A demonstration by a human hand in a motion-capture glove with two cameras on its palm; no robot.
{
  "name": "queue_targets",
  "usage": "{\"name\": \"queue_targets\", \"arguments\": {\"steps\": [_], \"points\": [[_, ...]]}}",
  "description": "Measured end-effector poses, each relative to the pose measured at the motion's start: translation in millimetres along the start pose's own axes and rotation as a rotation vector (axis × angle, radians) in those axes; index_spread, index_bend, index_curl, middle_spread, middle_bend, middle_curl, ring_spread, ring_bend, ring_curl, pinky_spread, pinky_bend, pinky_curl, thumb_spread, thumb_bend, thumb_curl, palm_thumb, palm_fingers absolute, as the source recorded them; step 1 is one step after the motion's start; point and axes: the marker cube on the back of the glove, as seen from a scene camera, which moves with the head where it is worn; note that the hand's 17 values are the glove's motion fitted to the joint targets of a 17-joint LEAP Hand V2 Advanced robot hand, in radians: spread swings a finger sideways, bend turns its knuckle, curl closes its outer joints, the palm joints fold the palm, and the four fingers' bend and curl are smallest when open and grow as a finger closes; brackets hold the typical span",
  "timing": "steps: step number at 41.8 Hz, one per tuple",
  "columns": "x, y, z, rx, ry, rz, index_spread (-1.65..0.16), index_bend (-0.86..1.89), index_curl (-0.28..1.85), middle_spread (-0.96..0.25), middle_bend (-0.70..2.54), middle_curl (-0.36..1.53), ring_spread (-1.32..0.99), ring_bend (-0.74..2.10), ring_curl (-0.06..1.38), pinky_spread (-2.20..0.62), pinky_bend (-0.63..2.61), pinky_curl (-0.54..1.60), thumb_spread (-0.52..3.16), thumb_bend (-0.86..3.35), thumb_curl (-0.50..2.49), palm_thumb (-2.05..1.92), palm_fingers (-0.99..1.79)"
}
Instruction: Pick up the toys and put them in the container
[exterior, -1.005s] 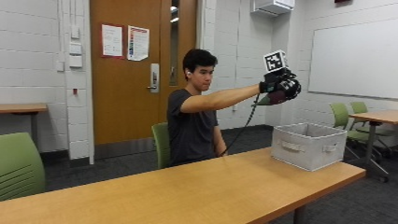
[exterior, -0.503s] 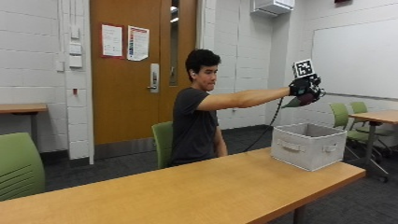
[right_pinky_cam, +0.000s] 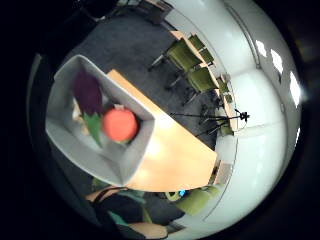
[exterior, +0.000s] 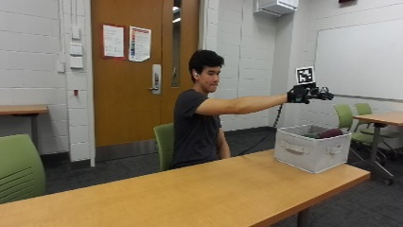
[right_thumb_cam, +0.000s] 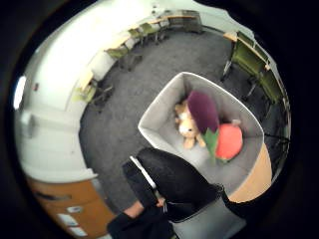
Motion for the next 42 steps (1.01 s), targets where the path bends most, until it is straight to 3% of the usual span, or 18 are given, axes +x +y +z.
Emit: {"name": "queue_targets", "arguments": {"steps": [6,10,16,35,42], "points": [[-3.1,26.3,-2.2,-0.056,0.009,0.186,-0.32,0.08,0.57,-0.16,0.27,0.51,-0.23,0.63,0.32,-0.13,0.93,0.37,0.96,-0.13,0.48,-0.17,-0.18],[-16.3,60.5,-10.3,-0.055,-0.016,0.224,-0.3,0.13,0.54,-0.15,0.28,0.5,-0.23,0.55,0.3,-0.11,0.86,0.34,0.98,-0.13,0.42,-0.18,-0.15],[60.1,123.0,-9.2,-0.092,0.162,0.358,-0.29,0.15,0.51,-0.14,0.28,0.5,-0.24,0.49,0.29,-0.11,0.77,0.32,1.0,-0.12,0.34,-0.17,-0.09],[162.1,332.8,-5.8,-0.182,0.149,0.569,-0.24,0.18,0.48,-0.11,0.23,0.47,-0.29,0.37,0.27,-0.14,0.68,0.3,1.07,-0.09,0.2,-0.14,-0.01],[168.1,373.3,8.9,-0.173,0.122,0.601,-0.23,0.17,0.47,-0.09,0.22,0.46,-0.29,0.33,0.27,-0.13,0.64,0.3,1.12,-0.08,0.17,-0.11,-0.03]]}}
